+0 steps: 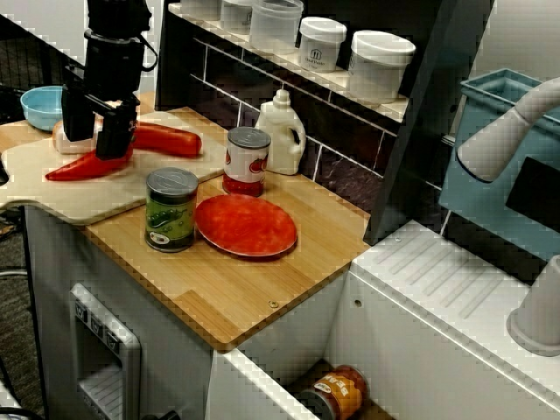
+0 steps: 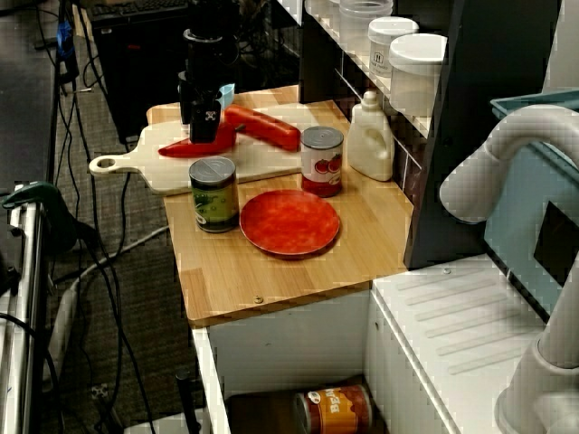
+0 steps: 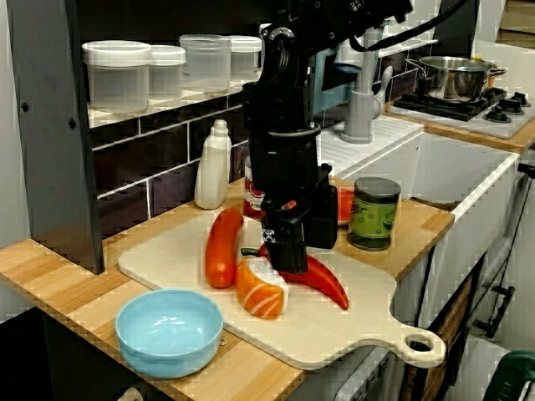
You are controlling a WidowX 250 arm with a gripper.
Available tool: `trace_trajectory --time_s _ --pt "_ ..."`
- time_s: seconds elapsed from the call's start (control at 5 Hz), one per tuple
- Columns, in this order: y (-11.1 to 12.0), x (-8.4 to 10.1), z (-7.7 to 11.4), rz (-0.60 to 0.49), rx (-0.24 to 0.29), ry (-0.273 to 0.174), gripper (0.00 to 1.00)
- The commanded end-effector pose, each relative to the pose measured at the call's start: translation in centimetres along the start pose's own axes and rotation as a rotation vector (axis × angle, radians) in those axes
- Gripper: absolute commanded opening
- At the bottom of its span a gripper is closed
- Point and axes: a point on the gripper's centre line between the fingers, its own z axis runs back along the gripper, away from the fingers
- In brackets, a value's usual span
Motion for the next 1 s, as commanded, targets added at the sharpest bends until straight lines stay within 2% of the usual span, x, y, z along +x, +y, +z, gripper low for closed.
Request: trace_trajectory --time_s 0.0,0.6,0.8 --pt "0.35 0.42 0.67 0.007 0.019 -0.042 1.0" --pt "0.32 0.37 0.26 0.029 0.006 -0.067 1.0" --pt "0.43 0.44 -0.11 0.039 0.004 -0.063 1.0"
